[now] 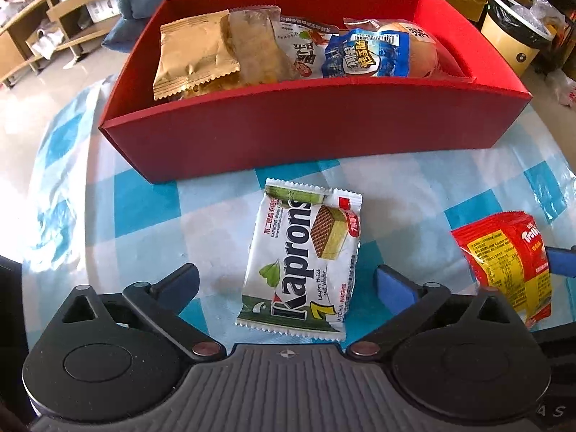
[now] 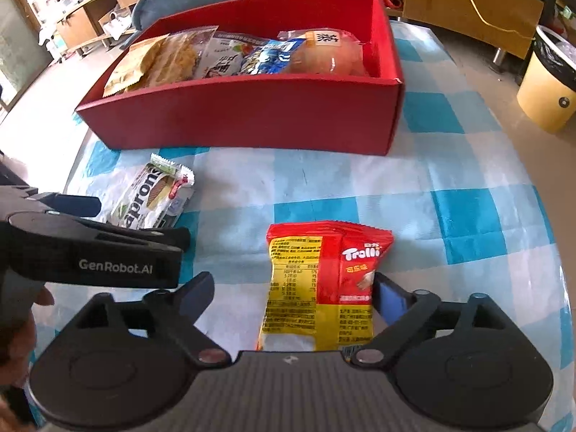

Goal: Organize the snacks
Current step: 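Grasp the Kaprons wafer packet with the left tool while the right tool grasps the Trolli bag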

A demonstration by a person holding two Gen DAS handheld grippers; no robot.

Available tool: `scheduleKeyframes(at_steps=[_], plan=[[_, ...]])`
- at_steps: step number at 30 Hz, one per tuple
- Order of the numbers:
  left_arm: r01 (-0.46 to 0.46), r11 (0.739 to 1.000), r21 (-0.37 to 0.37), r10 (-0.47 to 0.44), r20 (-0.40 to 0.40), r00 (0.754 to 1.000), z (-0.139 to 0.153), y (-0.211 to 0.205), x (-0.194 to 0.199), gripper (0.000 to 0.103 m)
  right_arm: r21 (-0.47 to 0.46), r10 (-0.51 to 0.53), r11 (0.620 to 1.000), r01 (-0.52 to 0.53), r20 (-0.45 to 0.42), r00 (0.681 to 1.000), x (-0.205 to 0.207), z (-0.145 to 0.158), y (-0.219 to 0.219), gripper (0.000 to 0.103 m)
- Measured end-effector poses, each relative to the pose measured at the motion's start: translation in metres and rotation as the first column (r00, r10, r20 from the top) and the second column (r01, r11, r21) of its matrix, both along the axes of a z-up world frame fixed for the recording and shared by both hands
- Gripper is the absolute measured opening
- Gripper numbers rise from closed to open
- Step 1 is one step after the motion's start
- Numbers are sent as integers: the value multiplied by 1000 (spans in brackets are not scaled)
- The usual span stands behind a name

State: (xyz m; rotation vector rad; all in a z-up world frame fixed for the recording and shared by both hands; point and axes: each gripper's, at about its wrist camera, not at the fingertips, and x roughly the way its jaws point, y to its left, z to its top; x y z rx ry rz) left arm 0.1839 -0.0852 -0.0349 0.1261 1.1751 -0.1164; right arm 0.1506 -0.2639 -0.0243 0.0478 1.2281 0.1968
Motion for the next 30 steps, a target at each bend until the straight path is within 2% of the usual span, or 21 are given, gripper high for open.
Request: scheduleKeyframes(at_steps=[3, 12, 25, 30], plan=[[0, 1000, -17, 0, -10, 1000, 2, 5, -1, 103, 14, 0, 1000, 0, 3, 1000, 0, -2, -1, 99], [17, 1000, -10, -17, 4, 1000, 1, 4, -1, 103, -22, 37, 999, -37, 4, 999, -3, -5, 2, 99], [1, 999, -33, -1, -8, 1000, 0, 6, -1, 103, 2, 2, 1000, -2, -10, 1000, 2, -3, -3, 99], [2, 999, -34, -2, -6, 1000, 0, 6, -1, 103, -7, -33, 999, 33, -12, 999, 3, -2, -9, 94]])
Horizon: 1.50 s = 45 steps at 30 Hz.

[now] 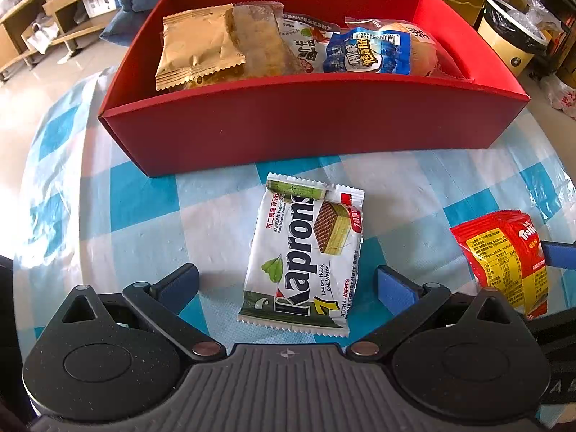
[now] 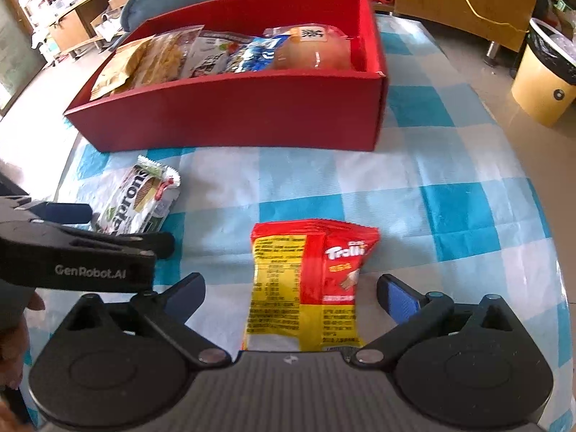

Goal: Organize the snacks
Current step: 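Grasp the Kaprons wafer packet with the left tool while the right tool grasps the Trolli bag, then carry the Kaprons packet with the left tool while the right tool carries the Trolli bag into the box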

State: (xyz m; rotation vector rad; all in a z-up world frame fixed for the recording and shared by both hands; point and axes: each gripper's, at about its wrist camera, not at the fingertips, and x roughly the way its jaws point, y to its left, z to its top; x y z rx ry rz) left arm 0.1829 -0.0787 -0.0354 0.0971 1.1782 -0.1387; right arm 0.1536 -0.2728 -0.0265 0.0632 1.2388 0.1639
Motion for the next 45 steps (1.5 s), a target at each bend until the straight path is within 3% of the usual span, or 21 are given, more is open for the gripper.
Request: scheduleKeyframes(at_steps=[12, 16, 21, 24, 26, 45], plan=[[4, 1000, 8, -4, 21, 1000, 1, -1, -3, 103, -88, 22, 996, -21, 14, 1000, -1, -1, 5, 90], [17, 1000, -5, -16, 27, 999, 5, -4, -7, 93, -112, 23, 993, -21, 19, 1000, -1, -1, 3, 86], [49, 999, -19, -48, 20, 999, 12, -6, -12, 79, -118, 26, 993, -20, 45, 999, 1, 6, 2, 56], [52, 998, -22, -52, 16, 999, 14, -5, -13, 72, -112, 22, 994, -16, 52, 998, 2, 8, 0, 48], [51, 998, -23, -50, 16, 999, 15, -4, -14, 66, -108, 26, 994, -21, 52, 998, 2, 9, 0, 48], [90, 996, -14, -90, 2, 996, 18, 0, -26, 64, -59, 59, 997, -56, 52, 997, -3, 16, 7, 46]])
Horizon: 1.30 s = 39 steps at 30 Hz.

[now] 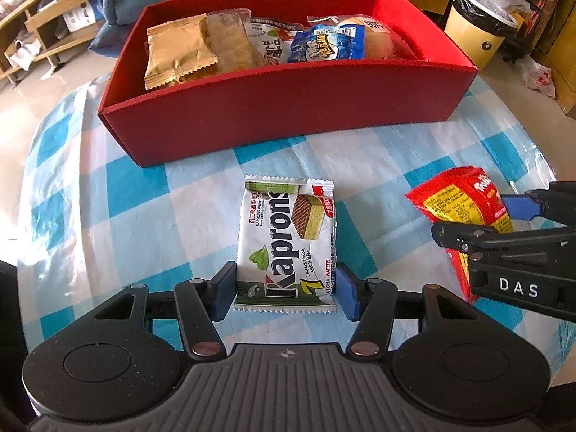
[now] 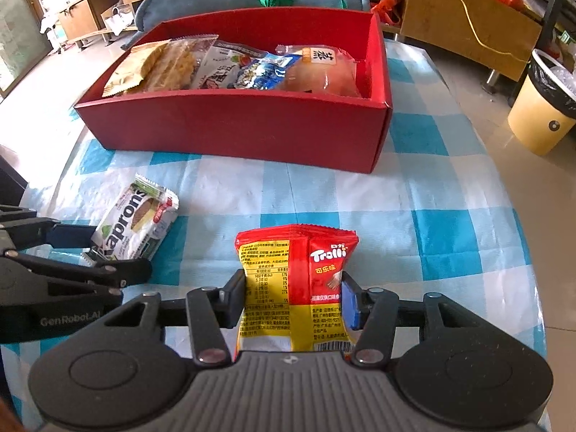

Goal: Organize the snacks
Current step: 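Carry the Kaprons packet with the left tool while the right tool carries the Trolli bag into the box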

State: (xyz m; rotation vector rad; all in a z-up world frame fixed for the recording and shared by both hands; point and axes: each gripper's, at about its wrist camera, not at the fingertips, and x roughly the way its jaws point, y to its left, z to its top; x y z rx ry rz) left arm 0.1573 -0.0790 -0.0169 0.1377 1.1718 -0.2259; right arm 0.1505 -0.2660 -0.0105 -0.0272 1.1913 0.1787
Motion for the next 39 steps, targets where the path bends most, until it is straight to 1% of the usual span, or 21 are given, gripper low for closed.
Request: scheduleKeyframes(at_steps=[5, 13, 21, 31, 39], plan=[[-2, 1000, -17, 2, -1, 1000, 2, 4, -3, 64, 16, -6, 1000, 6, 11, 1000, 0, 6, -2, 46], [2, 999, -44, 0, 27, 1000, 11, 7, -11, 64, 36, -13, 999, 12, 36, 999, 2, 16, -1, 46], [-5, 998, -67, 8, 49, 999, 14, 11, -16, 64, 50, -18, 999, 16, 56, 998, 3, 24, -2, 46], [-10, 996, -93, 18, 88, 996, 29, 11, -15, 64, 70, -22, 997, 16, 91, 996, 9, 38, 1, 46], [-26, 993, -111, 39, 122, 992, 42, 13, -6, 64, 85, -37, 996, 26, 129, 991, 20, 53, 1, 46]])
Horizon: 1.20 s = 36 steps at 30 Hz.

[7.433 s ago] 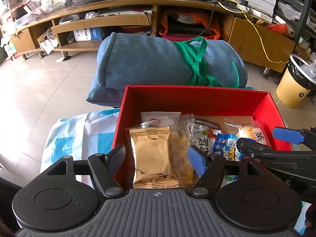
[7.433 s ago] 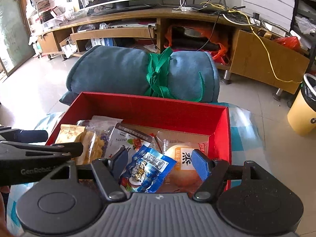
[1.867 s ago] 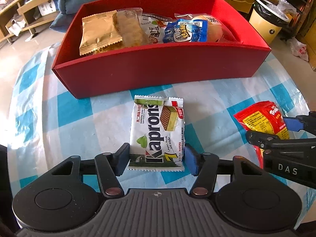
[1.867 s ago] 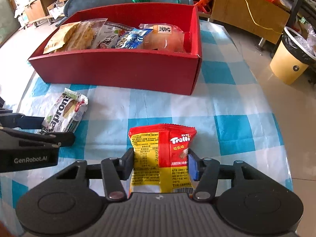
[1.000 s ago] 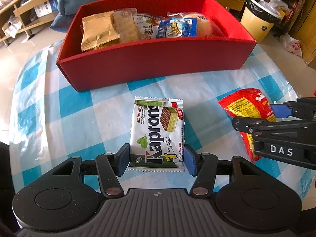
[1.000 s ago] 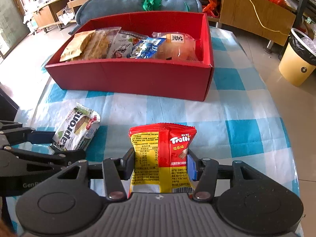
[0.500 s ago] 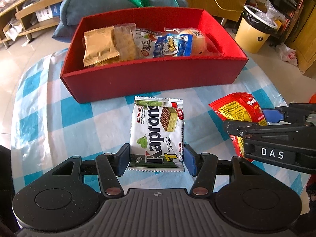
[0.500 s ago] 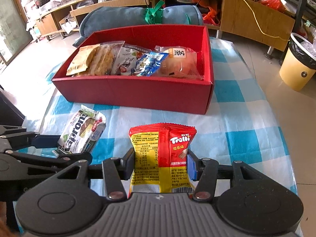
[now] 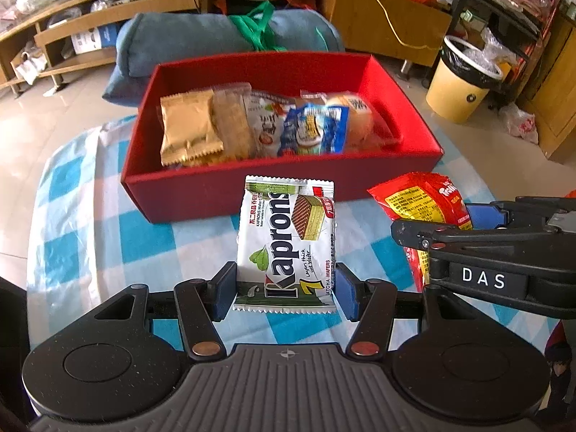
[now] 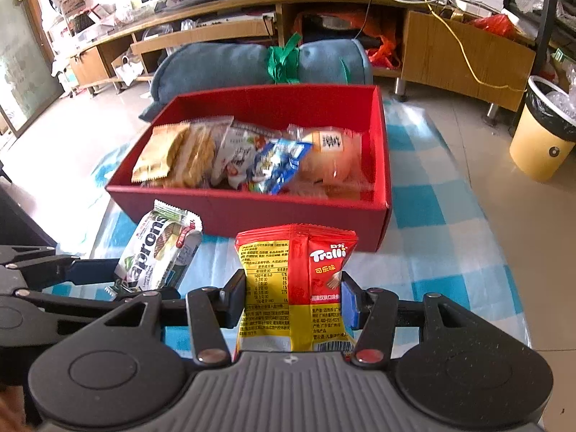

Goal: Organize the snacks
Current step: 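Carry the Kaprons packet with the left tool while the right tool carries the Trolli bag into the box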

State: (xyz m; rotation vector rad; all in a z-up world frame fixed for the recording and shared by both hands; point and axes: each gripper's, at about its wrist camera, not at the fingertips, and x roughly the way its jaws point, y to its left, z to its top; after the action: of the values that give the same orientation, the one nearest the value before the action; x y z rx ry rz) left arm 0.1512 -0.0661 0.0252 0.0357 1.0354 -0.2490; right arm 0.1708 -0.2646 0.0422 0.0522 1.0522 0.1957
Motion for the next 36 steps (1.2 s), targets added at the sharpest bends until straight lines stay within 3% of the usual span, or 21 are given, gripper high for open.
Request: scheduleKeyframes(at_steps=[19, 36], plan=[[-49, 999, -2, 48, 129, 991, 38, -3, 46, 64, 14, -46, 999, 44, 103, 994, 54, 34, -1, 46], [-86, 996, 21, 82, 139, 987, 32, -4, 92, 64, -15, -52, 998, 54, 96, 994, 108, 22, 1, 46]])
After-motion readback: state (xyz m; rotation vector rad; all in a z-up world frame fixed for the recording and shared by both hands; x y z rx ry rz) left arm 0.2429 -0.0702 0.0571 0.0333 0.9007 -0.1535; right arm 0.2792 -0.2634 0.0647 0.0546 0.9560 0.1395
